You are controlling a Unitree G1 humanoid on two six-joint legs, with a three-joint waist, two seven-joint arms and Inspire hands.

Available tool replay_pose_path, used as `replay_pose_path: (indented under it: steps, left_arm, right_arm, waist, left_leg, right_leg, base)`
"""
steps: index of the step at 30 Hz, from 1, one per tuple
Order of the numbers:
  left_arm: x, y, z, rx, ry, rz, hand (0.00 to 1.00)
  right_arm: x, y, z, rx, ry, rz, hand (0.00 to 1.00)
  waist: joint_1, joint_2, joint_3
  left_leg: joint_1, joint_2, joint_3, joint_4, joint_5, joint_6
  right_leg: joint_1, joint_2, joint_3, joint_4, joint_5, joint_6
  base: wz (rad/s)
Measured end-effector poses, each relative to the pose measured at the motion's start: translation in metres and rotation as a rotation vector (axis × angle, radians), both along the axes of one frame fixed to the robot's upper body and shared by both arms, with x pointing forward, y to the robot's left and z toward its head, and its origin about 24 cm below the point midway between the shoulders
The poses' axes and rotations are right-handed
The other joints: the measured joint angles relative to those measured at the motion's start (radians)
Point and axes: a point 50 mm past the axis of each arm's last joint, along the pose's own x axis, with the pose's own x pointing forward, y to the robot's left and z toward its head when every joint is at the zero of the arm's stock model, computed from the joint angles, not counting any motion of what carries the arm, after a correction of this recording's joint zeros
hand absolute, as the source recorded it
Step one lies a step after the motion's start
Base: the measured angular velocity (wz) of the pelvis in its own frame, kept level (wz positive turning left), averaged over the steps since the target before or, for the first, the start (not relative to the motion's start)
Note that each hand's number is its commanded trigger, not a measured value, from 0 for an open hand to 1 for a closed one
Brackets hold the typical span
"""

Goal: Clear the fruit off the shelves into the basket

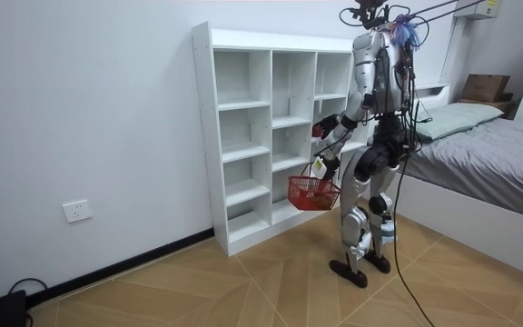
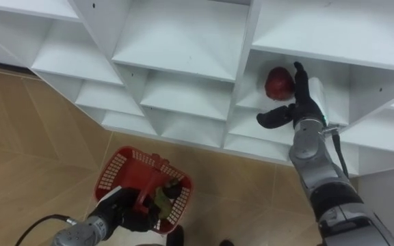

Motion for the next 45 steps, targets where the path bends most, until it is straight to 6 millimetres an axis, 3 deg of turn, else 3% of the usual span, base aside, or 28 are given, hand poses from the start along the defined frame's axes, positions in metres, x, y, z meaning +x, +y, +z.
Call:
replay_pose_path:
  steps: [9, 39, 40, 41, 42, 45]
  left_arm:
    - [-0.0003, -0.0015, -0.0002, -0.007, 0.003, -0.005, 1.0]
    - [0.0005, -0.0025, 0.0003, -0.017, 0.005, -0.015, 1.0]
    - [0.0005, -0.0025, 0.0003, -0.017, 0.005, -0.015, 1.0]
    - [0.0006, -0.0025, 0.0004, -0.017, 0.004, -0.015, 1.0]
    - [0.0007, -0.0025, 0.0004, -0.017, 0.004, -0.015, 1.0]
    - [0.0009, -0.0026, 0.0005, -0.018, 0.004, -0.015, 1.0]
  right_arm:
    - [0.0001, 0.0004, 0.0001, -0.014, 0.002, 0.007, 0.0]
    - [0.0028, 0.0069, 0.0014, -0.019, -0.004, 0.027, 0.0]
    - [0.0028, 0.0069, 0.0014, -0.019, -0.004, 0.027, 0.44]
    - [0.0028, 0.0069, 0.0014, -0.019, -0.004, 0.027, 0.54]
    - [0.0028, 0.0069, 0.0014, -0.02, -0.004, 0.027, 0.79]
    - [0.0028, 0.0069, 0.0015, -0.021, -0.005, 0.027, 0.9]
  waist:
    - [-0.001, -0.005, 0.0029]
    - [0.0, -0.003, 0.0018]
    - [0.0, -0.002, 0.0016]
    - [0.0, -0.002, 0.0016]
    - [0.0, -0.002, 0.0016]
    - [0.0, -0.002, 0.0016]
  left_leg:
    - [0.0, -0.006, 0.012, 0.0, 0.004, 0.001]
    - [0.0, -0.007, 0.011, 0.0, 0.005, 0.001]
    - [0.0, -0.007, 0.011, 0.0, 0.005, 0.001]
    - [0.0, -0.007, 0.011, 0.0, 0.005, 0.001]
    - [0.0, -0.007, 0.011, 0.0, 0.005, 0.001]
    - [0.0, -0.007, 0.011, 0.0, 0.005, 0.001]
  right_leg:
    - [-0.001, -0.006, 0.009, 0.001, -0.011, -0.006]
    - [-0.004, -0.007, 0.011, 0.005, -0.011, -0.005]
    - [-0.004, -0.007, 0.011, 0.006, -0.011, -0.005]
    - [-0.004, -0.007, 0.011, 0.005, -0.011, -0.005]
    - [-0.004, -0.007, 0.011, 0.005, -0.011, -0.005]
    - [-0.004, -0.007, 0.011, 0.006, -0.011, -0.005]
  base:
    - [-0.02]
    - [0.0]
    - [0.0]
    - [0.0]
    - [0.0]
    - [0.0]
